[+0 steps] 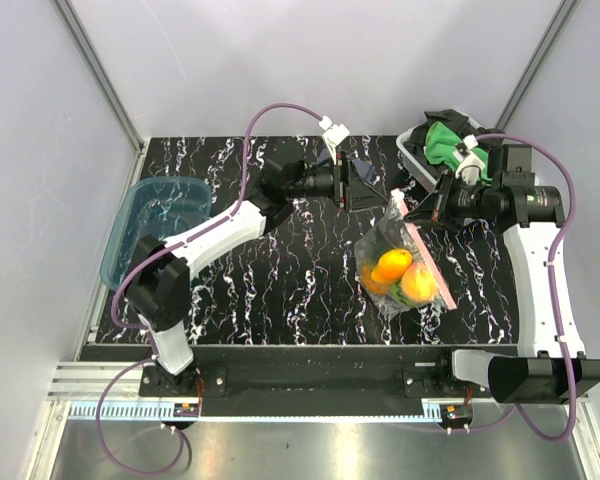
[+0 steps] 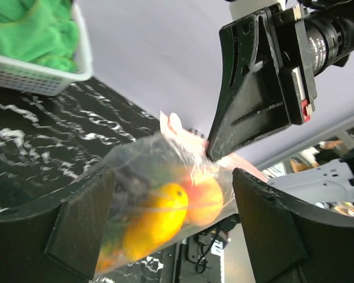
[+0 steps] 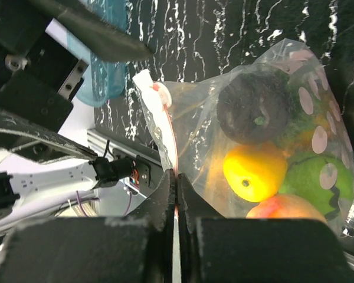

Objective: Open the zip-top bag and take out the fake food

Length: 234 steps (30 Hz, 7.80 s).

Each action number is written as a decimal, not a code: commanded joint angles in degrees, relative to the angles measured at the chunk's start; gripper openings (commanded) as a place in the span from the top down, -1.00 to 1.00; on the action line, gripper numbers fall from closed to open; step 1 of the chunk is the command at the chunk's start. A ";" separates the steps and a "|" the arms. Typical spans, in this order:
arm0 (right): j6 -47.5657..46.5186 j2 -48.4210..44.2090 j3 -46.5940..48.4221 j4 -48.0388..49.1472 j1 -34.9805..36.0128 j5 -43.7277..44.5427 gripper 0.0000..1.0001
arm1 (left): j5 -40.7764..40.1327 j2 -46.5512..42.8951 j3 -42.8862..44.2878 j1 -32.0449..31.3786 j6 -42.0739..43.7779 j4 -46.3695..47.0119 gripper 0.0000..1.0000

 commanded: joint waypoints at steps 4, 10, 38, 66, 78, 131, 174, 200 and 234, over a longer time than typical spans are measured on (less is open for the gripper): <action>-2.83 -1.20 3.29 -0.46 3.58 -1.72 1.00 | 10.65 5.13 4.78 -0.22 -10.53 21.33 -0.54; -4.16 -0.58 4.88 -1.25 5.60 -0.13 1.00 | 14.08 8.65 5.57 -0.14 -18.54 31.20 -0.27; -2.93 -0.76 3.21 -0.38 6.75 -2.24 0.57 | 17.60 3.47 3.37 0.22 -4.13 12.22 1.00; 1.91 4.34 6.64 5.95 6.66 -6.28 1.00 | 19.01 2.41 -1.55 -0.75 -9.83 18.45 -0.13; 3.93 3.47 5.41 5.87 6.66 -5.41 0.35 | 16.64 2.94 1.79 -0.75 -1.78 5.57 1.00; 2.79 2.50 2.77 6.92 6.75 -4.27 1.00 | 11.46 1.80 -0.85 -0.05 -10.28 10.28 1.00; 5.60 -27.03 -23.24 -10.73 6.66 1.45 1.00 | 1.25 5.40 2.23 8.39 -20.57 12.04 1.00; 4.81 -10.16 -6.45 -0.21 6.66 11.91 -0.33 | 8.02 -1.89 -10.25 5.05 -24.26 22.67 1.00; 3.57 -8.14 -21.40 15.27 6.75 -8.57 0.69 | 7.76 0.65 -6.39 3.12 -25.93 22.59 1.00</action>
